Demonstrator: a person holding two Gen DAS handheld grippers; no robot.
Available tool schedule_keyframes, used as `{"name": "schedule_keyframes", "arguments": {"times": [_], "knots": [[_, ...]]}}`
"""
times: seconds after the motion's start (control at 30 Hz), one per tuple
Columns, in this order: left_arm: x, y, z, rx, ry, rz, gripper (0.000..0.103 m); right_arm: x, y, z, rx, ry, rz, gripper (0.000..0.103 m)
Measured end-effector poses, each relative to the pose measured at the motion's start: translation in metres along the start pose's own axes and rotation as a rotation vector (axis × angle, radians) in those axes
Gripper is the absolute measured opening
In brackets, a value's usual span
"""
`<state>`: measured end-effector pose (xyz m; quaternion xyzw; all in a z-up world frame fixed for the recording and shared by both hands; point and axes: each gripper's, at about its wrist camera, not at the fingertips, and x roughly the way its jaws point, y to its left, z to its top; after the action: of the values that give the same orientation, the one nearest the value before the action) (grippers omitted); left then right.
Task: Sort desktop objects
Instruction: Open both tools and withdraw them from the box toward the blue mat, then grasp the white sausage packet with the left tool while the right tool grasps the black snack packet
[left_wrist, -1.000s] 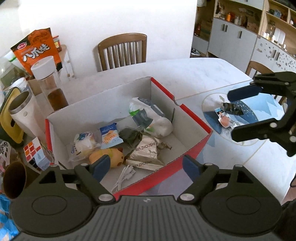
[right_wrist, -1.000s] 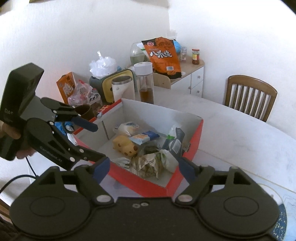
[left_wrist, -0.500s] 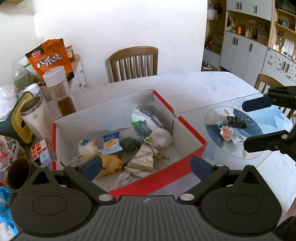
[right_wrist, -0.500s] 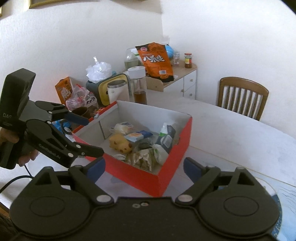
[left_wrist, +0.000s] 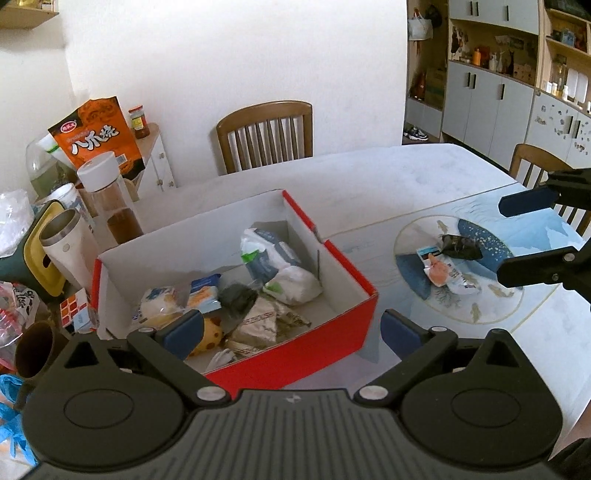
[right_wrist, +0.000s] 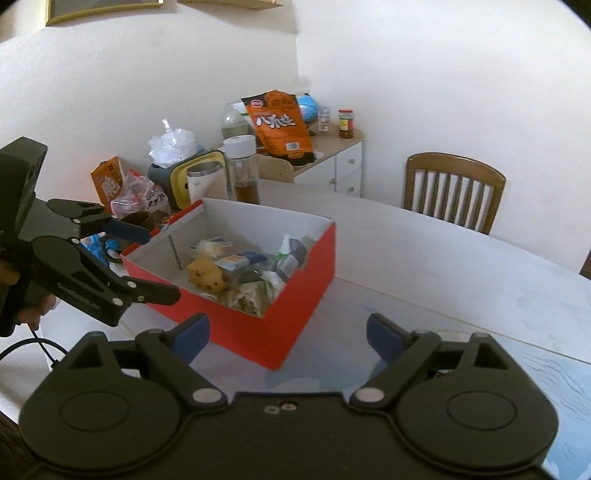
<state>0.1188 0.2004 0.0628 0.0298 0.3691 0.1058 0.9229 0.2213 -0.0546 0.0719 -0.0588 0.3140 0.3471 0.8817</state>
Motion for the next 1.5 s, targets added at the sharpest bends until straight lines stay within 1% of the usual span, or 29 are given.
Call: {"name": "schedule_keyframes", "arguments": {"times": [0.17, 0.33, 0.53, 0.63, 0.87, 0.97, 1.1, 1.5], "knots": [[0.002, -0.02, 0.005, 0.006, -0.008, -0.014, 0.102, -0.009, -0.019, -0.011, 0.01, 0.001, -0.027, 0.092], [0.005, -0.041, 0.01, -0.006, -0.039, -0.029, 0.102, -0.016, -0.039, -0.022, 0.024, 0.012, -0.059, 0.092], [0.017, -0.071, 0.017, 0.014, -0.051, -0.052, 0.102, -0.019, -0.065, -0.035, 0.047, 0.028, -0.093, 0.092], [0.025, -0.087, 0.02, 0.018, -0.045, -0.083, 0.102, -0.02, -0.079, -0.04, 0.054, 0.035, -0.109, 0.092], [0.05, -0.132, 0.025, 0.048, -0.031, -0.125, 0.102, -0.017, -0.115, -0.05, 0.073, 0.052, -0.157, 0.092], [0.063, -0.148, 0.026, 0.051, -0.024, -0.128, 0.102, -0.013, -0.13, -0.054, 0.081, 0.064, -0.172, 0.092], [0.082, -0.163, 0.024, 0.025, -0.002, -0.129, 0.102, -0.006, -0.147, -0.062, 0.082, 0.083, -0.175, 0.092], [0.136, -0.205, 0.016, -0.004, 0.071, -0.1, 0.102, 0.022, -0.18, -0.075, 0.092, 0.123, -0.143, 0.089]]}}
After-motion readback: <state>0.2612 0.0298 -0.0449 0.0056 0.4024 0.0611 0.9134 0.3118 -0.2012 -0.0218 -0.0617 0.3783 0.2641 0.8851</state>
